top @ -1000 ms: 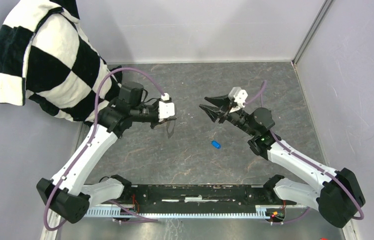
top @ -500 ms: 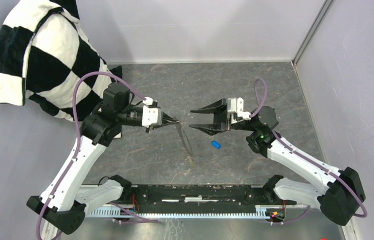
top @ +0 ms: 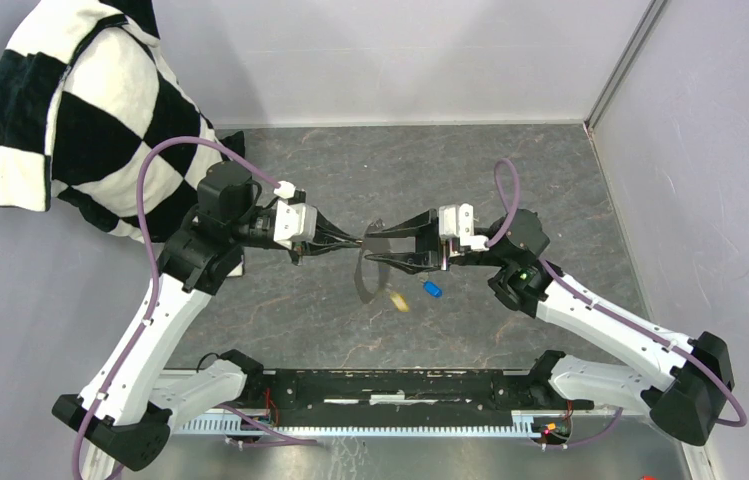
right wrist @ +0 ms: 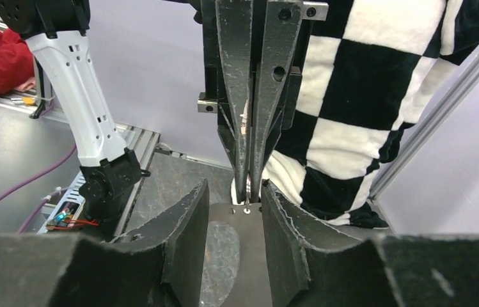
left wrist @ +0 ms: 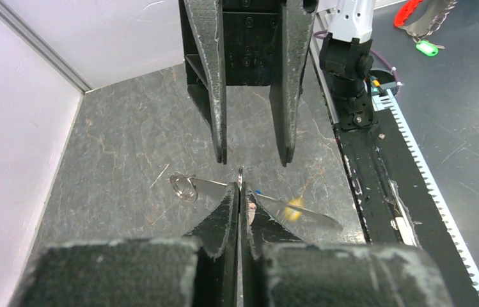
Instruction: Put the keys on the keyring
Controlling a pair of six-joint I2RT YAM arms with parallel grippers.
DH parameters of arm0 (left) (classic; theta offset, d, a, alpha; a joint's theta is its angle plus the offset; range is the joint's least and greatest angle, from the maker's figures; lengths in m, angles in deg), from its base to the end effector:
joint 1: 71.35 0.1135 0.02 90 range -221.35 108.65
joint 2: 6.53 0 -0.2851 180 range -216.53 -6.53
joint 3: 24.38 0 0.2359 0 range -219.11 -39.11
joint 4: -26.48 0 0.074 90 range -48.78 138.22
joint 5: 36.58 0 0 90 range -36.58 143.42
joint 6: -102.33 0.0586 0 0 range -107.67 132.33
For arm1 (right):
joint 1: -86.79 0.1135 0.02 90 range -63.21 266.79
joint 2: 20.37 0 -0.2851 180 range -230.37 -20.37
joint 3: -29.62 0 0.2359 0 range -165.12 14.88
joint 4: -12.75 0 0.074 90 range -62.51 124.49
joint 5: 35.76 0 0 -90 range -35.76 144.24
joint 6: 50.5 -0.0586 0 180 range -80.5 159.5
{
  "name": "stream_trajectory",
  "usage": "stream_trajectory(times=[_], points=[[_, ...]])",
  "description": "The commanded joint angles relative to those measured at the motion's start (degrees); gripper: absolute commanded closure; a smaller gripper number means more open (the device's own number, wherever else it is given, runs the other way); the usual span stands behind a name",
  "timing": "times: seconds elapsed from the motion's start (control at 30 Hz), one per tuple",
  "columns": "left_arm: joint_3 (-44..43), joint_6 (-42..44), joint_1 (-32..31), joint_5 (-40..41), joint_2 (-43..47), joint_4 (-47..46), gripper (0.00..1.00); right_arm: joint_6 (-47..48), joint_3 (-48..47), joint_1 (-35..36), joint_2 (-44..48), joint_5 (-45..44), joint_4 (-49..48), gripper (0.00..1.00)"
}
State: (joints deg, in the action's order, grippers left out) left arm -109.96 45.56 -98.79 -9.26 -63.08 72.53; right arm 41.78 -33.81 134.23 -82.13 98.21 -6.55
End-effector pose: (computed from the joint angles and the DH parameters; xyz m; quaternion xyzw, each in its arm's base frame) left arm 0.1230 -0.1225 0.4363 0.6138 0.4364 -0.3920 0.5284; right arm 0.1252 0.1965 0.4131 -0.5008 0.3471 0.4892 0.6240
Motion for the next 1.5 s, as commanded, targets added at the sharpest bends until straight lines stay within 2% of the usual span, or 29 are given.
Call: stream_trajectory(times=[0.0, 0.3, 0.37, 0.43, 0.5, 0.53, 0.67, 0.77, 1.07, 1.3, 1.47], points=[[0.6, -2.8, -0.1, -2.8, 1.7, -3.5, 0.98, 2.1, -2.5, 0.7, -0.1, -3.4, 2.1, 0.60], [1.4, -3.0, -0.1, -3.1, 2.3, -4.7, 0.98, 1.7, -4.7, 1.3, -2.1, -4.1, 6.0, 0.74], [1.8, -2.8, -0.1, -3.1, 2.6, -4.7, 0.98, 1.6, -5.1, 1.4, -2.4, -4.2, 6.1, 0.83], [2.4, -2.8, -0.1, -2.9, 2.8, -4.7, 0.98, 1.7, -5.5, 1.4, -2.6, -4.2, 6.6, 0.98], [3.1, -2.7, -0.1, -2.3, 2.9, -4.5, 0.98, 1.7, -5.7, 1.5, -2.6, -4.4, 7.1, 0.99], [3.5, -2.7, -0.1, -1.8, 2.9, -4.3, 0.95, 1.7, -5.6, 1.5, -2.5, -4.4, 7.4, 0.99], [3.7, 0.4, -0.1, 1.9, 2.9, 0.4, 0.63, 3.2, -4.6, 1.4, -1.2, -5.0, 9.5, 0.99], [4.0, 2.6, -0.1, 5.3, 3.6, 3.8, 0.54, 4.5, -2.2, 1.4, 1.1, -5.6, 9.1, 0.99], [8.4, -2.5, -0.1, 7.9, 7.5, 0.9, 0.55, 4.5, 1.3, 1.5, 3.5, -3.8, 6.4, 1.00], [8.5, -9.9, -0.1, 4.0, 6.1, -3.2, 0.59, 1.5, 1.8, 1.4, 2.4, -2.4, 2.8, 0.99], [8.8, -10.7, -0.1, 1.4, 5.6, -3.4, 0.61, -1.8, 3.1, 1.4, 1.2, -1.9, -2.4, 0.99]])
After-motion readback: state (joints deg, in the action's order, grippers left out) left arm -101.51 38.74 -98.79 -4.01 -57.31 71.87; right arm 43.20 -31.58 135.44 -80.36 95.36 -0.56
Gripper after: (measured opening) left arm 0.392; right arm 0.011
